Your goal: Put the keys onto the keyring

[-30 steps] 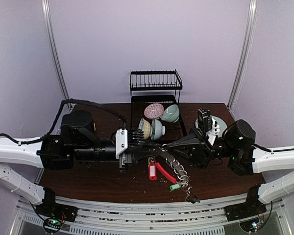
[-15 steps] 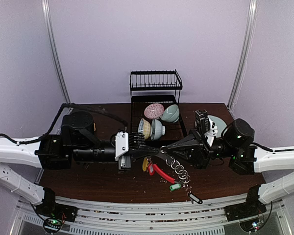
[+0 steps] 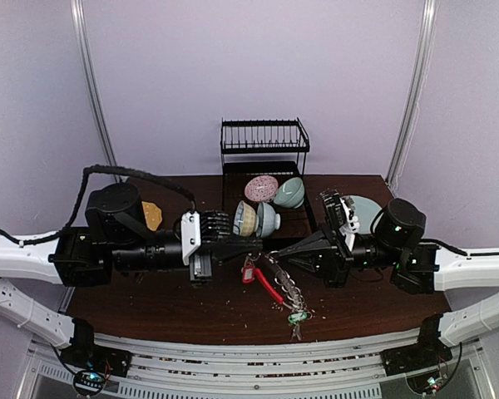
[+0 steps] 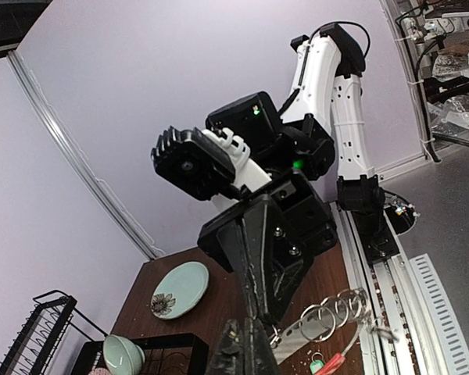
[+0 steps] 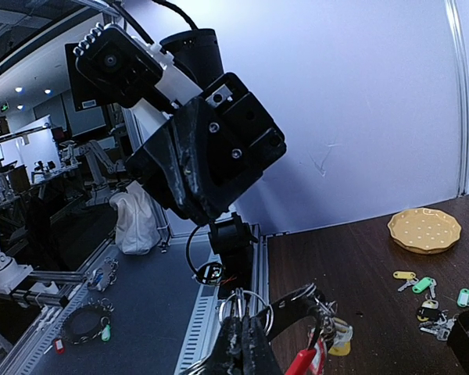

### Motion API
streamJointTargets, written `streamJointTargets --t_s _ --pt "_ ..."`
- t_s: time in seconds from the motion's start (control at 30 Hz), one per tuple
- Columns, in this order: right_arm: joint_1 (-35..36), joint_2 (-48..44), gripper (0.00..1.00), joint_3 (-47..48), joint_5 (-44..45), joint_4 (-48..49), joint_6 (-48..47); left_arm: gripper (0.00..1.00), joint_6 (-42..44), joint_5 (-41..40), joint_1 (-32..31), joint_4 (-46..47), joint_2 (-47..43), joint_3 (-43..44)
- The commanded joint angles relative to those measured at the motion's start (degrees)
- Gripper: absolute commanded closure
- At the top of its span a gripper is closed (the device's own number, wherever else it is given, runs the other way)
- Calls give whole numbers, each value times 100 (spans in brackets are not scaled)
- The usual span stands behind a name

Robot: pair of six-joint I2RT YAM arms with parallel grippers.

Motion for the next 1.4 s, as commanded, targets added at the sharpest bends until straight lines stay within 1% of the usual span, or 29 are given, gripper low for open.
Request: streamJointTargets --t_s 0.0,0.07,0.17,0.23,0.33,0.4,0.5,0.57,0.6,0.67,0.77,0.87,0.97,1.0,1.1,1.13,1.17,1.23,1.27,1.3,1.37 --pt "3 -250 100 107 19 117 -78 100 -58 49 -32 -11 70 -1" --pt "3 -270 100 124 5 50 -100 100 -68 90 -32 -146 127 6" --pt "-1 -313 100 141 -132 81 -77 100 -269 -143 -32 -317 267 76" --pt "3 -364 100 132 -226 197 24 99 -333 -146 -31 -368 331 127" --pt "2 -436 100 104 -431 449 156 93 -345 -60 -31 -309 358 72" --pt "2 -457 100 127 -485 443 164 89 -342 -86 -32 -279 354 58" --pt "-3 -477 100 187 -827 143 -48 83 -292 -96 -32 -339 319 75" --pt "-2 -478 100 335 -1205 -403 -357 80 -261 -87 -25 -464 248 112" --pt "1 -492 100 441 -1262 -802 -591 76 -246 -59 -31 -514 185 118" --pt "2 -539 100 623 -1289 -1501 -987 65 -236 100 -30 -607 103 120" --pt "-11 -610 100 810 -1212 -1980 -1264 54 -294 610 -19 -778 142 147" --pt "-4 -631 100 889 -1220 -2137 -1374 51 -322 903 -19 -955 416 209" --pt "-3 -624 100 943 -1212 -2222 -1401 51 -315 938 -17 -1138 708 370" --pt "1 -652 100 965 -981 -2214 -1328 51 -314 909 -20 -1139 753 398" --pt "13 -769 100 935 768 -1875 -709 48 -323 652 -14 -936 651 306" --pt "56 -797 100 934 1158 -1775 -485 47 -353 381 -15 -809 571 217" --pt "127 -816 100 909 1954 -1691 -264 46 -417 38 -15 -666 490 108" --pt "305 -836 100 933 3538 -1882 135 42 -559 -810 -8 -389 313 -69" --pt "385 -829 100 953 4113 -2000 256 41 -629 -1129 33 -317 249 -125" --pt "439 -808 100 977 4580 -2112 319 41 -701 -1349 90 -283 194 -155" --pt "554 -733 100 1027 5288 -2277 380 40 -882 -1534 219 -334 123 -155"
